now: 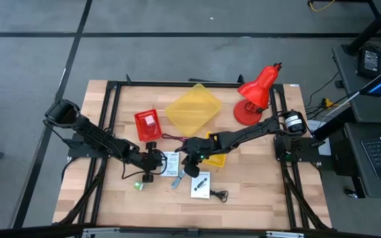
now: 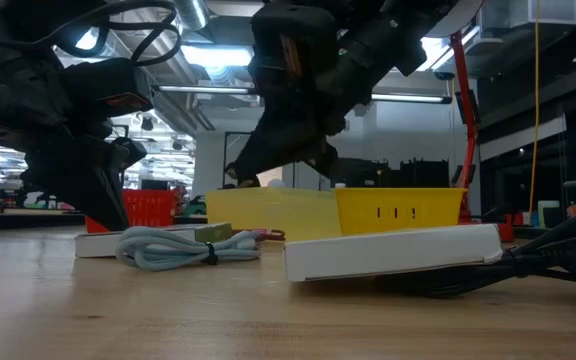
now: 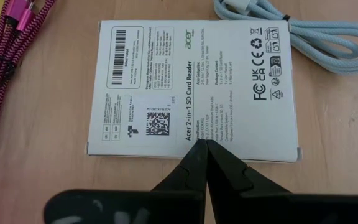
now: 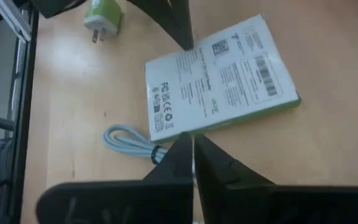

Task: Pick and place items into bin
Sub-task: Put the left white box into the small yellow bin

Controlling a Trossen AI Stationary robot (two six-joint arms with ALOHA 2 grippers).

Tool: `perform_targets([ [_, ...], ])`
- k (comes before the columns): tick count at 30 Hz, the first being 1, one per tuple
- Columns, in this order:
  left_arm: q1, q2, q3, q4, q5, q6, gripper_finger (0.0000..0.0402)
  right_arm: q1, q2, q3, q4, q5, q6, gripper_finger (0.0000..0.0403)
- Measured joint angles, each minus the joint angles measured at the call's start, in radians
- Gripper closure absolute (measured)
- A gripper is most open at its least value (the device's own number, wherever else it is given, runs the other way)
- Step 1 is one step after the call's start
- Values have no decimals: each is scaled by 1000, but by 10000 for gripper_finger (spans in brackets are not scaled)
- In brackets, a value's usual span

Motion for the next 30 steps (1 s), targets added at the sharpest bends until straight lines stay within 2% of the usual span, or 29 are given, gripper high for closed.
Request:
perform_targets([
  [4,0,0,0,0,0,3,400,0,7,0,5,1,27,377],
  [8,0,0,0,0,0,11,400,0,20,0,10,1,39,326],
  [13,0,0,0,0,0,12,400,-8,28,1,16,0,138,261],
  [18,0,0,0,0,0,13,400,-14,30,0,48,0,161,216],
  [23,0,0,0,0,0,13,400,-14,30,0,59,0,134,194],
  [30,0,1,0,2,0,19,400,-16,56,0,109,-12,150,191],
])
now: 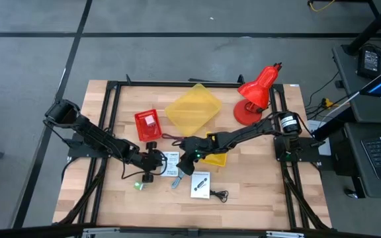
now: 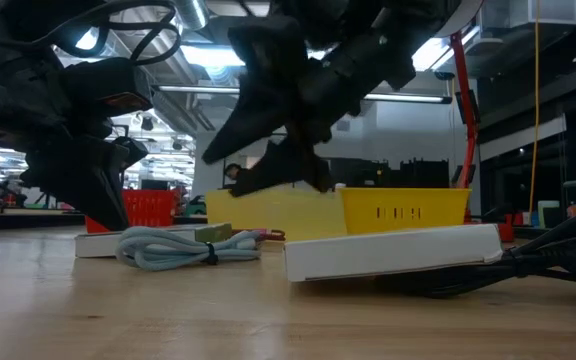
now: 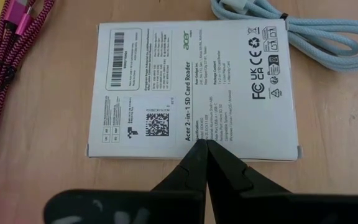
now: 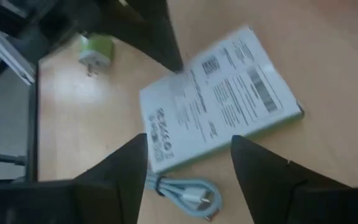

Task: Pick and place items into bin
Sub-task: Put the left white box into the small yellow bin

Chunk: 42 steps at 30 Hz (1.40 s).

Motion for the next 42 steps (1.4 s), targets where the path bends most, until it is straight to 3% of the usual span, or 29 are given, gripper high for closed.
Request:
perform_targets([
  [7,0,0,0,4,-3,0,400,-21,56,0,32,-81,65,191],
  [38,0,0,0,1,-6,-4,400,-38,105,1,68,-93,130,191],
  [42,0,0,0,-3,-6,-6,400,-42,149,26,110,-147,144,191],
])
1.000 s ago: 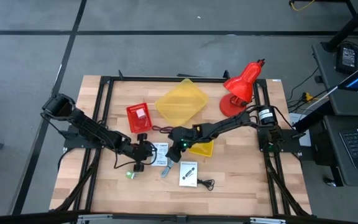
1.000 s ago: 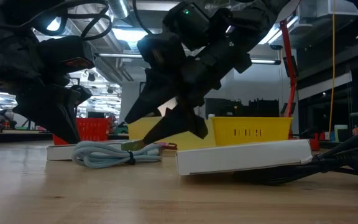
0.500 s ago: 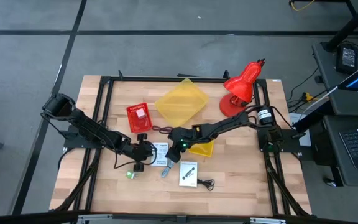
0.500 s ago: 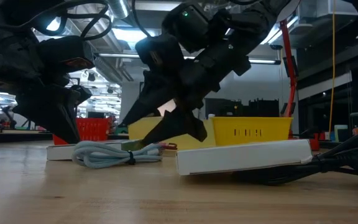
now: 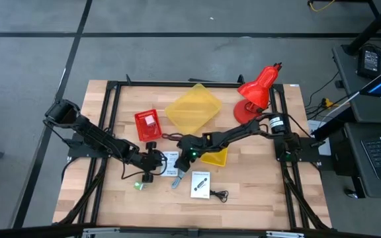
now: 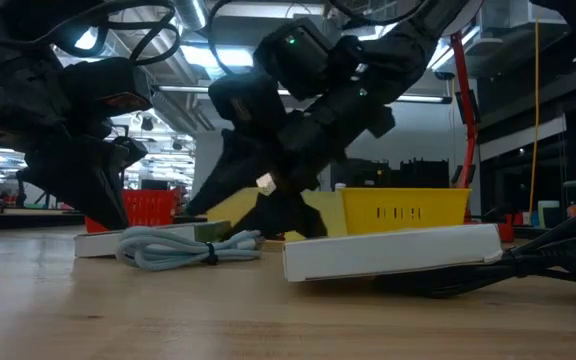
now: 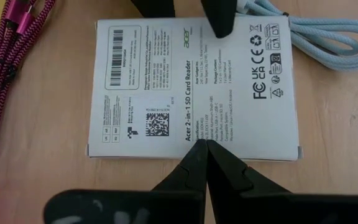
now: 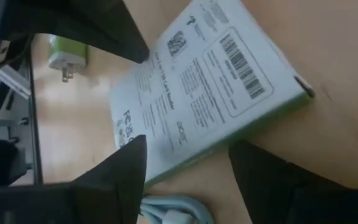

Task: Pick and place items into bin
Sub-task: Put the left white box into the small yellow bin

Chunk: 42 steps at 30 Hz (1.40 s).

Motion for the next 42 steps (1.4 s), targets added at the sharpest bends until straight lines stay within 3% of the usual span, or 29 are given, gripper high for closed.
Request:
perform_targets([
  [13,0,0,0,-1,0,4,400,-14,23,32,17,-16,-5,204],
  [24,-3,-6,-1,20,28,16,400,-18,23,31,73,-50,-10,372],
  [33,-3,-47,-2,19,47,25,400,-19,23,31,88,-49,-89,377],
  [42,-44,-197,-5,13,-2,70,400,-18,24,32,147,-30,-171,391],
])
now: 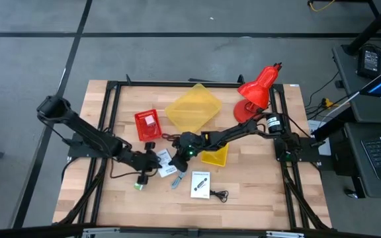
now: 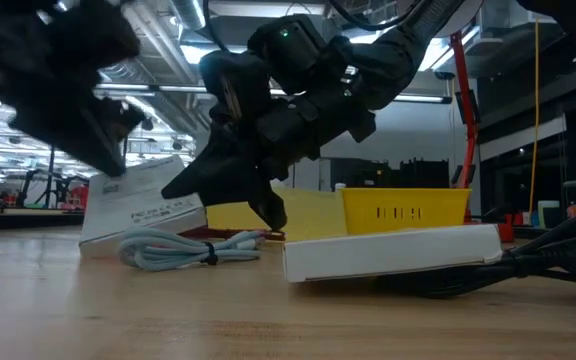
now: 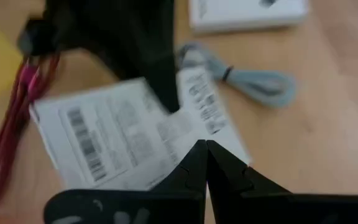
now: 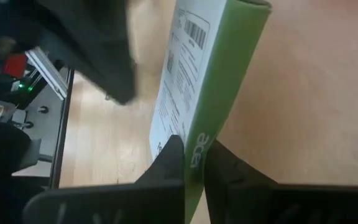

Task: Pick and place items into bin
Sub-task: Put the left white box into the small yellow bin

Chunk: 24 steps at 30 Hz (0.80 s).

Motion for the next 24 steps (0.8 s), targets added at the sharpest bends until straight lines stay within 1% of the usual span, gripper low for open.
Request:
perform_targets([
  [4,-18,-83,1,1,-12,32,400,2,-15,0,-2,-1,-59,391],
  [9,-42,-189,2,-6,-27,62,400,14,-97,-3,-12,16,-197,391],
  [14,-72,-276,3,-2,-73,123,400,39,-187,-2,-43,105,-366,392],
  [17,-92,-321,3,-5,-114,147,400,52,-224,-5,-48,217,-434,392],
  [20,-113,-365,3,-27,-161,156,400,58,-238,-23,-54,297,-464,392],
  [24,-143,-422,3,-71,-216,157,400,58,-240,-41,-48,331,-461,392],
])
